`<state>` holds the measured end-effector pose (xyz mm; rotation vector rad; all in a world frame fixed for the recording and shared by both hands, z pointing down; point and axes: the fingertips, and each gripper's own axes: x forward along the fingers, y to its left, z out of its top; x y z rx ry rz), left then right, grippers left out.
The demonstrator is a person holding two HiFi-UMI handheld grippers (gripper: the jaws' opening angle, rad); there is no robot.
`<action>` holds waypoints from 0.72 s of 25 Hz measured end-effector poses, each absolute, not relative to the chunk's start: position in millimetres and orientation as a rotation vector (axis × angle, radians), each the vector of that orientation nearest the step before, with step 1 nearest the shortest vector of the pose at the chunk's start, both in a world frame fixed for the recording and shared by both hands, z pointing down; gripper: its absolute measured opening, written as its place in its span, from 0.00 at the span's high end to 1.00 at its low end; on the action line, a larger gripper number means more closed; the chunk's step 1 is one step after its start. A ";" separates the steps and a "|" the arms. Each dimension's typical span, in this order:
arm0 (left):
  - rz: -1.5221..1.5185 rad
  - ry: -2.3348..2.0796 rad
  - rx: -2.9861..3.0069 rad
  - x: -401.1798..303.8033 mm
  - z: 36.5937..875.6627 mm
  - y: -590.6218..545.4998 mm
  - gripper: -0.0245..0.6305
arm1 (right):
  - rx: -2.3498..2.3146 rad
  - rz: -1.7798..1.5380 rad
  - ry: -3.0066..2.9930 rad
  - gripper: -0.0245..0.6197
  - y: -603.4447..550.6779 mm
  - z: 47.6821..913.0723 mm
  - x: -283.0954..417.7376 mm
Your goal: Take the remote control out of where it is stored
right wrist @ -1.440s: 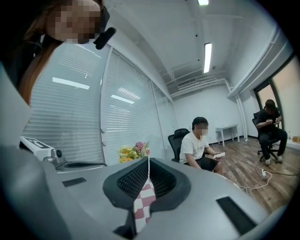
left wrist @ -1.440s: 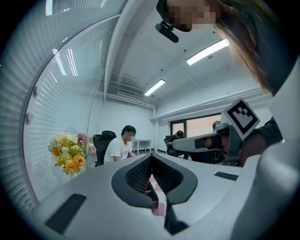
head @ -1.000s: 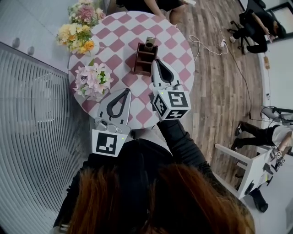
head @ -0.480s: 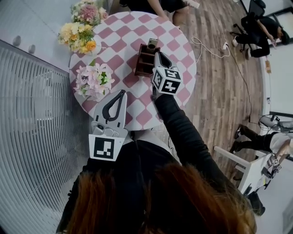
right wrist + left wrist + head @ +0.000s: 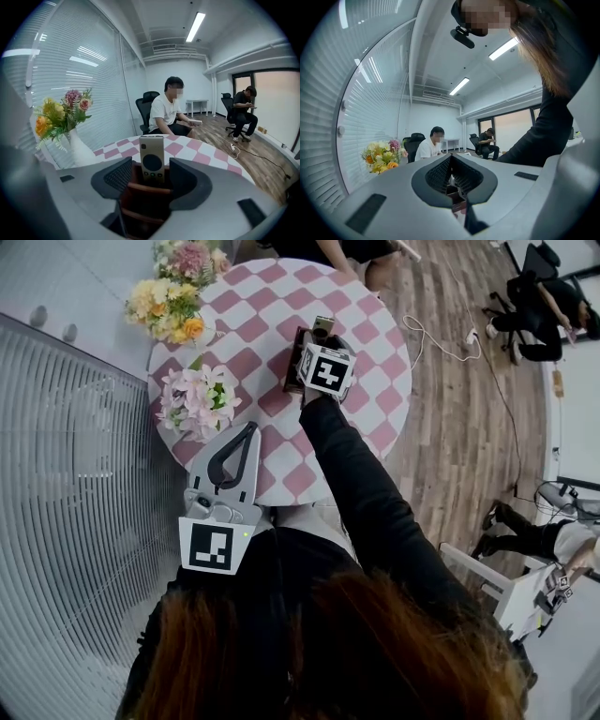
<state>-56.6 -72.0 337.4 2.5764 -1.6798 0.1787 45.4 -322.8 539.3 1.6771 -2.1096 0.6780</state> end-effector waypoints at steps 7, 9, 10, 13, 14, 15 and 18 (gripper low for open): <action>0.198 -1.718 2.539 -67.0 340.4 -67.4 0.95 | 1.727 0.760 -2.036 0.58 -333.6 551.8 41.4; 0.196 -1.731 2.530 -70.5 340.7 -67.6 0.95 | 1.735 0.768 -2.020 0.58 -334.0 556.8 42.2; 0.196 -1.736 2.525 -71.9 341.0 -67.7 0.95 | 1.736 0.755 -2.016 0.58 -334.7 558.1 42.4; 0.194 -1.746 2.515 -74.3 340.7 -67.4 0.95 | 1.752 0.737 -2.003 0.59 -337.3 558.7 43.6; 0.193 -1.747 2.514 -74.3 340.5 -67.4 0.95 | 1.760 0.739 -1.995 0.62 -338.0 558.8 44.9; 0.192 -1.746 2.512 -74.1 340.5 -67.2 0.95 | 1.764 0.743 -1.990 0.65 -338.4 559.0 46.1; 0.197 -1.738 2.509 -73.0 342.3 -66.1 0.95 | 1.758 0.762 -1.996 0.66 -338.3 558.4 47.2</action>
